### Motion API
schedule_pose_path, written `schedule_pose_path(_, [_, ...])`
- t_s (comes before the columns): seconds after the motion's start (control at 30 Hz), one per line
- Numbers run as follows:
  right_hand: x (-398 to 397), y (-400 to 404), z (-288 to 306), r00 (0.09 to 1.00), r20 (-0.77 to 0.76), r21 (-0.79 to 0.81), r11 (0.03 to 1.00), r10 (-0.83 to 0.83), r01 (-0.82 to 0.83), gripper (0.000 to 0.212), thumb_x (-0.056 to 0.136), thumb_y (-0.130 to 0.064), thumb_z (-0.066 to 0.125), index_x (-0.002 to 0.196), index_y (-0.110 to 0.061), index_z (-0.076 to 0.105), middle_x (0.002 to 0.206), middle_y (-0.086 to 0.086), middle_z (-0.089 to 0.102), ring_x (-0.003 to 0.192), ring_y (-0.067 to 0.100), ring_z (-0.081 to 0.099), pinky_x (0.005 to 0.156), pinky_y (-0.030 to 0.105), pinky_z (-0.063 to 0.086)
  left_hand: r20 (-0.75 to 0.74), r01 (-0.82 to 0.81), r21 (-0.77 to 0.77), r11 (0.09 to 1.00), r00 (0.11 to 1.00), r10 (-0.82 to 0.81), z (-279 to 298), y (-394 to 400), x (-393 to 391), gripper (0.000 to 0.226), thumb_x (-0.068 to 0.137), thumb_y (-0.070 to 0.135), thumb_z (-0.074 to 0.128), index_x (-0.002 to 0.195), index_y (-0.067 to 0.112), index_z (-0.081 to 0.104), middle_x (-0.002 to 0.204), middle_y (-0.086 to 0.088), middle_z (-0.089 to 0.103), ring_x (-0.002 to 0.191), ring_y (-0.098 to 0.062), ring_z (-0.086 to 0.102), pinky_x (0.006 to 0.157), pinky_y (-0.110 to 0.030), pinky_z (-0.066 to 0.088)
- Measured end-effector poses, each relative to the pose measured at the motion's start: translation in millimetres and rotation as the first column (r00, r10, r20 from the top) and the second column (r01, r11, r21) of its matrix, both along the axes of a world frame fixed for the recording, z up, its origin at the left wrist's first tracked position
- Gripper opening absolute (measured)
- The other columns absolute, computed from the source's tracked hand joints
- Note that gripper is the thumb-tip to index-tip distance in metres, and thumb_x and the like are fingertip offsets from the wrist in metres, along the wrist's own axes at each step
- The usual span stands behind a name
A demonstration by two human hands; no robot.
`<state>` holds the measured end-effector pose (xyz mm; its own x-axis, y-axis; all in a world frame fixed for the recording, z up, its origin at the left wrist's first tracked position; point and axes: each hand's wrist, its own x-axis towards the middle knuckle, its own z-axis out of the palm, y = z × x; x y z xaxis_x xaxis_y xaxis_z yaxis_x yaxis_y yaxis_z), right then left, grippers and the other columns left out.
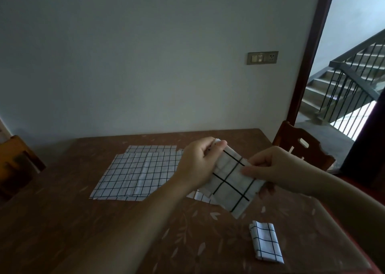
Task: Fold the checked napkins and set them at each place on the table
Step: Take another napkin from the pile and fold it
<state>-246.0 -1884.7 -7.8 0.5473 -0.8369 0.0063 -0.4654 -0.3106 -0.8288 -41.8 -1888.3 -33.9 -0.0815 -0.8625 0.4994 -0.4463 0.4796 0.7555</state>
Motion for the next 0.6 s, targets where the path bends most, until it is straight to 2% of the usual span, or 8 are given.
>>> schedule_pose_path(0.1, [-8.7, 0.1, -5.5, 0.994, 0.097, 0.054, 0.998, -0.044, 0.039, 0.014, 0.079, -0.028, 0.067, 0.073, -0.018, 0.074, 0.072, 0.011, 0.074, 0.057, 0.019, 0.068, 0.056, 0.025, 0.055, -0.018, -0.035, -0.025, 0.999, 0.999, 0.035, -0.5, -3.3, 4.3, 0.043, 0.098, 0.025, 0.055, 0.057, 0.019, 0.044, 0.048, 0.012, 0.041, 0.047, -0.003, 0.039, 0.049, -0.014, 0.031])
schedule_pose_path(0.2, [-8.0, 1.9, -12.9, 0.981, 0.154, 0.01, 0.993, -0.121, 0.121, 0.022, 0.078, -0.033, 0.064, 0.08, -0.013, 0.072, 0.072, 0.007, 0.073, 0.06, 0.016, 0.068, 0.059, 0.027, 0.056, -0.047, -0.082, -0.077, 0.994, 0.996, 0.078, -5.9, -5.6, 1.0, 0.043, 0.098, 0.025, 0.055, 0.057, 0.017, 0.043, 0.05, 0.01, 0.04, 0.048, -0.005, 0.038, 0.048, -0.016, 0.03])
schedule_pose_path(0.3, [3.1, 10.0, -28.0, 0.949, 0.254, 0.232, 0.965, -0.185, 0.126, 0.025, 0.077, -0.038, 0.059, 0.091, -0.018, 0.064, 0.074, -0.007, 0.074, 0.069, 0.009, 0.071, 0.061, 0.025, 0.057, -0.122, -0.14, -0.105, 0.985, 0.984, 0.127, -13.3, -7.7, -4.8, 0.042, 0.099, 0.025, 0.053, 0.058, 0.025, 0.042, 0.049, 0.012, 0.041, 0.048, -0.004, 0.04, 0.048, -0.013, 0.031])
schedule_pose_path(0.37, [13.1, 16.3, -37.3, 0.949, 0.27, 0.361, 0.931, -0.161, 0.056, 0.021, 0.081, -0.029, 0.061, 0.096, -0.014, 0.063, 0.076, -0.004, 0.075, 0.069, 0.012, 0.073, 0.059, 0.022, 0.057, -0.147, -0.177, -0.122, 0.977, 0.976, 0.159, -17.9, -8.2, -4.8, 0.042, 0.099, 0.025, 0.052, 0.059, 0.028, 0.041, 0.049, 0.012, 0.04, 0.048, -0.004, 0.041, 0.048, -0.012, 0.031])
schedule_pose_path(0.43, [19.2, 19.4, -44.5, 0.942, 0.293, 0.376, 0.925, -0.166, 0.046, 0.017, 0.085, -0.019, 0.062, 0.091, -0.003, 0.066, 0.076, 0.006, 0.075, 0.063, 0.014, 0.072, 0.056, 0.021, 0.055, -0.128, -0.215, -0.16, 0.963, 0.972, 0.196, -26.4, -10.3, 0.6, 0.04, 0.099, 0.024, 0.052, 0.061, 0.023, 0.043, 0.051, 0.011, 0.037, 0.049, -0.006, 0.039, 0.048, -0.012, 0.03])
schedule_pose_path(0.53, [23.7, 19.4, -59.3, 0.903, 0.341, 0.388, 0.914, -0.26, 0.117, 0.023, 0.087, -0.014, 0.063, 0.087, 0.008, 0.065, 0.074, 0.015, 0.073, 0.056, 0.018, 0.069, 0.052, 0.024, 0.055, -0.114, -0.277, -0.203, 0.939, 0.959, 0.259, -42.7, -9.4, 11.4, 0.035, 0.099, 0.023, 0.052, 0.065, 0.016, 0.048, 0.053, 0.01, 0.036, 0.05, -0.008, 0.04, 0.047, -0.013, 0.03])
schedule_pose_path(0.6, [29.9, 17.2, -69.3, 0.896, 0.336, 0.376, 0.913, -0.291, 0.155, 0.024, 0.089, -0.014, 0.063, 0.09, 0.01, 0.064, 0.07, 0.013, 0.07, 0.053, 0.018, 0.067, 0.05, 0.024, 0.054, -0.144, -0.285, -0.145, 0.947, 0.953, 0.265, -51.9, -3.0, 18.3, 0.033, 0.098, 0.025, 0.052, 0.067, 0.013, 0.05, 0.053, 0.01, 0.037, 0.049, -0.008, 0.04, 0.046, -0.015, 0.032])
